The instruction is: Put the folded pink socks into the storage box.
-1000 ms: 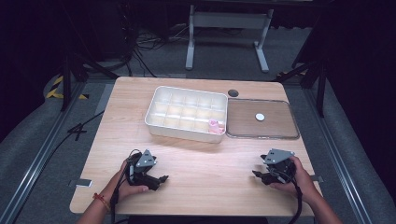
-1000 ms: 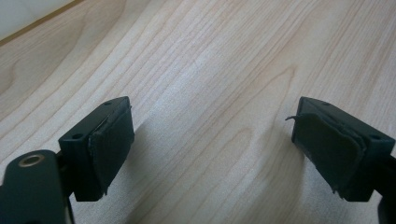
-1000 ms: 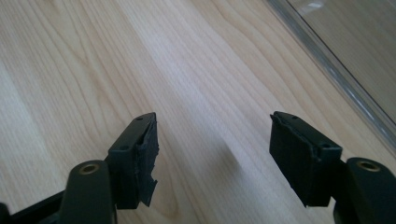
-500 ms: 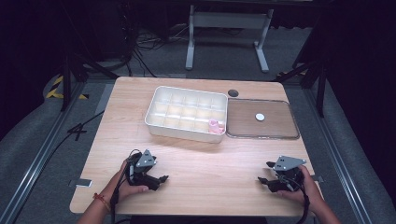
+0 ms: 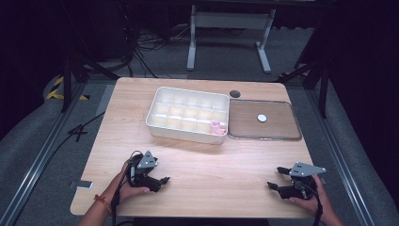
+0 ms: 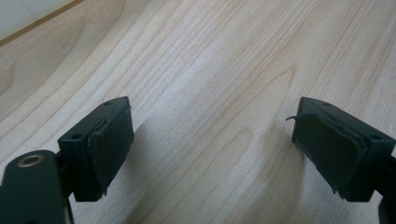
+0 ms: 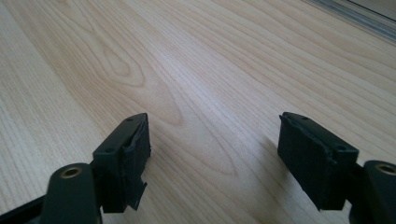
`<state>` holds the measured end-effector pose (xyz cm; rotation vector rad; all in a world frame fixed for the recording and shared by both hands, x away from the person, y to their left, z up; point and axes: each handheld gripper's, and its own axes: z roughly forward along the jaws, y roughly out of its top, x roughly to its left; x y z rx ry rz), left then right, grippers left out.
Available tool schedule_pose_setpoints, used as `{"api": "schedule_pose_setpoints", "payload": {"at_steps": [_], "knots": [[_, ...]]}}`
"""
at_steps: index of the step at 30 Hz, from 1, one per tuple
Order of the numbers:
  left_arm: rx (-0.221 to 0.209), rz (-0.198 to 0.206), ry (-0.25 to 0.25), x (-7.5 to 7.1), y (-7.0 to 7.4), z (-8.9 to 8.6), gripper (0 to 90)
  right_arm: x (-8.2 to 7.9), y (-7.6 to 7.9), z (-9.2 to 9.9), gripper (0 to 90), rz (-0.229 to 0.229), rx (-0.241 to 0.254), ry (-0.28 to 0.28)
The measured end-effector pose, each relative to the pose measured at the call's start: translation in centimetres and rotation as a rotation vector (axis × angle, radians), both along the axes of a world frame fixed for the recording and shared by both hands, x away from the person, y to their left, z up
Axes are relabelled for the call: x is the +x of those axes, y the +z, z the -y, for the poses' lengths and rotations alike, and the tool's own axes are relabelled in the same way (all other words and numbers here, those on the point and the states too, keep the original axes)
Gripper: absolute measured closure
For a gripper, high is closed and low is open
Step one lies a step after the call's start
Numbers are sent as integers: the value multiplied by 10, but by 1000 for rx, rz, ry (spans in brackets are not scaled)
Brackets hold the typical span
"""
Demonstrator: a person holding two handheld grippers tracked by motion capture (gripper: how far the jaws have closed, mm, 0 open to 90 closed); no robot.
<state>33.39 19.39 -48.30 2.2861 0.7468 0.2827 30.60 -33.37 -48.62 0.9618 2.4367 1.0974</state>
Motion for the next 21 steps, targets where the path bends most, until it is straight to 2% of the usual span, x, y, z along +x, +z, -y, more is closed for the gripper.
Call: {"api": "schedule_pose_setpoints", "payload": {"at_steps": [21], "knots": [[-2,0,4,0,0,0,128,-1,0,2,243,-5,2,-32]]}}
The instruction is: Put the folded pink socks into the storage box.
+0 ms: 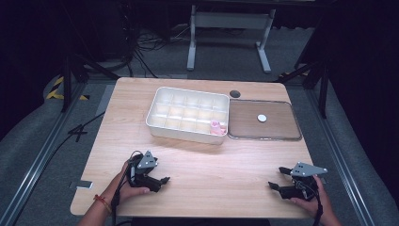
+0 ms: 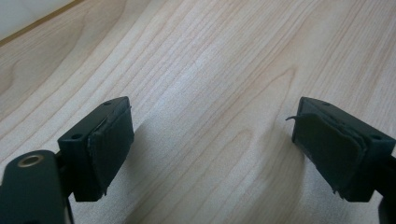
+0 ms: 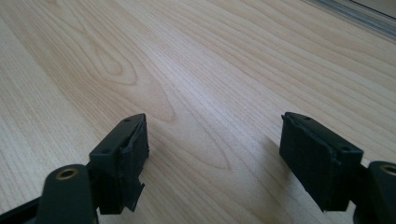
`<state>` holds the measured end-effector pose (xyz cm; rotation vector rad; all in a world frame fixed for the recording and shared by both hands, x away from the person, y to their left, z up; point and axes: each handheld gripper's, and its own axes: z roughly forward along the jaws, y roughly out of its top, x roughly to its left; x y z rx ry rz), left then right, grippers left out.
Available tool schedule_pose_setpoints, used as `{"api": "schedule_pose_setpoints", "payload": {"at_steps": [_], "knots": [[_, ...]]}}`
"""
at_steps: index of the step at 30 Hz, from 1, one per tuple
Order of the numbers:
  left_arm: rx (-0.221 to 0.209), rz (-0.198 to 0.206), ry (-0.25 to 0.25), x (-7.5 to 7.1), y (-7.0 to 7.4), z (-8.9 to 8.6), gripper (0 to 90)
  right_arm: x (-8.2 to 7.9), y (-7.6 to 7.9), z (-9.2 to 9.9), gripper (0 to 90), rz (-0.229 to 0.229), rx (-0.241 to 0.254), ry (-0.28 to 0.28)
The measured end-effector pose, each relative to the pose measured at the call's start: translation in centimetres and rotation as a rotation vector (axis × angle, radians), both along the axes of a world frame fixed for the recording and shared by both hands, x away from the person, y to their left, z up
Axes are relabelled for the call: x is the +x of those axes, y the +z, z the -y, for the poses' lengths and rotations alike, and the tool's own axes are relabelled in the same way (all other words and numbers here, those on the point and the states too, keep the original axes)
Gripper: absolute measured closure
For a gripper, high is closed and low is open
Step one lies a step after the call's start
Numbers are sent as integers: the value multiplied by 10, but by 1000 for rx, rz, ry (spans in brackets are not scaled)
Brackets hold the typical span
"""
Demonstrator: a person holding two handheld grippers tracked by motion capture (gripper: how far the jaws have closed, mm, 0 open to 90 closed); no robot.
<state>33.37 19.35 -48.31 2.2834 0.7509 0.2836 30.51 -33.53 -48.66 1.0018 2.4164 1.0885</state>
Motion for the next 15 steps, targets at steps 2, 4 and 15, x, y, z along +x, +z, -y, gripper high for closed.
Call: {"api": "schedule_pose_setpoints", "payload": {"at_steps": [2,4,15], "knots": [[-1,0,0,0,0,0,128,0,0,0,243,1,0,-1],[-2,-2,-1,0,0,0,128,0,0,0,243,1,-2,-1],[1,-4,-4,1,0,1,122,0,0,0,237,1,-3,-7]]}}
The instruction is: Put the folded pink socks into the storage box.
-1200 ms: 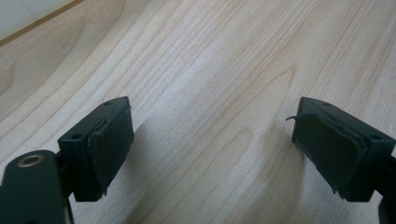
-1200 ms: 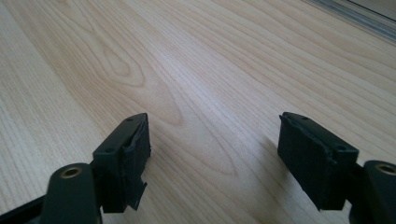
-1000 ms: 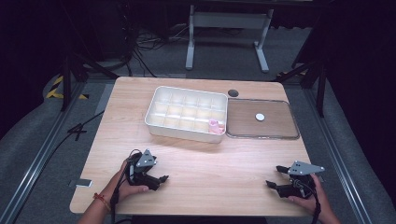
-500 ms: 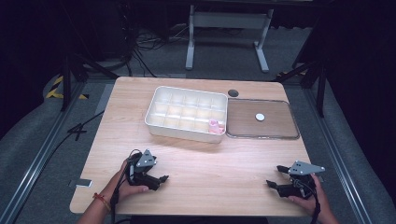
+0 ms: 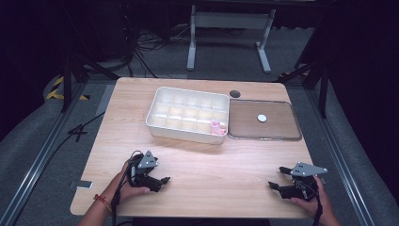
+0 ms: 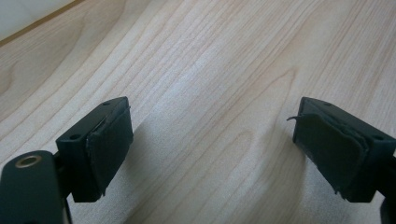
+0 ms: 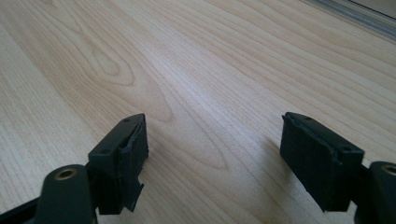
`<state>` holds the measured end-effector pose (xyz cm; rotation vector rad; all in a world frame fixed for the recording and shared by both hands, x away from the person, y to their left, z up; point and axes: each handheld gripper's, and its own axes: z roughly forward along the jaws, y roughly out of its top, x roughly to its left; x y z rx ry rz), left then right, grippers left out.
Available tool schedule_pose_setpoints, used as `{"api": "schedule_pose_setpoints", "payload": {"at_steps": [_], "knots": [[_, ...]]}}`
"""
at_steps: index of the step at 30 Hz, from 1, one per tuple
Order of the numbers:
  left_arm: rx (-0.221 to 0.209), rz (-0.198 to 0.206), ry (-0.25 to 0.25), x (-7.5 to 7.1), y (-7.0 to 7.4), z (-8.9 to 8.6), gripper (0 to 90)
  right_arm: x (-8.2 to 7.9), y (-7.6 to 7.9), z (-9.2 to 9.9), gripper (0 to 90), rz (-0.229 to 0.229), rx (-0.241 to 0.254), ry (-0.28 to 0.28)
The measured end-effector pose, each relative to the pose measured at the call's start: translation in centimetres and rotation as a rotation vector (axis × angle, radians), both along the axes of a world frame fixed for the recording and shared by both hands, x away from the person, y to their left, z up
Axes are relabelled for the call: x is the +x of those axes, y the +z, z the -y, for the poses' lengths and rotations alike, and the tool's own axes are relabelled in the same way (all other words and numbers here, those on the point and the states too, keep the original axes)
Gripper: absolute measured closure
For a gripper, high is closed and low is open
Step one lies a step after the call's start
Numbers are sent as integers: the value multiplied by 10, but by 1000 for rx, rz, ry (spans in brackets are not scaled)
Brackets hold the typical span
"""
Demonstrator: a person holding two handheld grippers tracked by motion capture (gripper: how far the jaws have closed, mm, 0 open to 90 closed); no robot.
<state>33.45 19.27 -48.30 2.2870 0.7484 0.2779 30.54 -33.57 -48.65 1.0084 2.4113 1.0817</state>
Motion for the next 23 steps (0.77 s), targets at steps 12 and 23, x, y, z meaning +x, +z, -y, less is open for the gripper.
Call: {"api": "schedule_pose_setpoints", "payload": {"at_steps": [12,23], "knots": [[11,8,-5,2,0,0,115,0,0,0,236,-2,1,-10],[7,-2,5,2,0,1,92,1,0,0,232,-3,3,-24]]}}
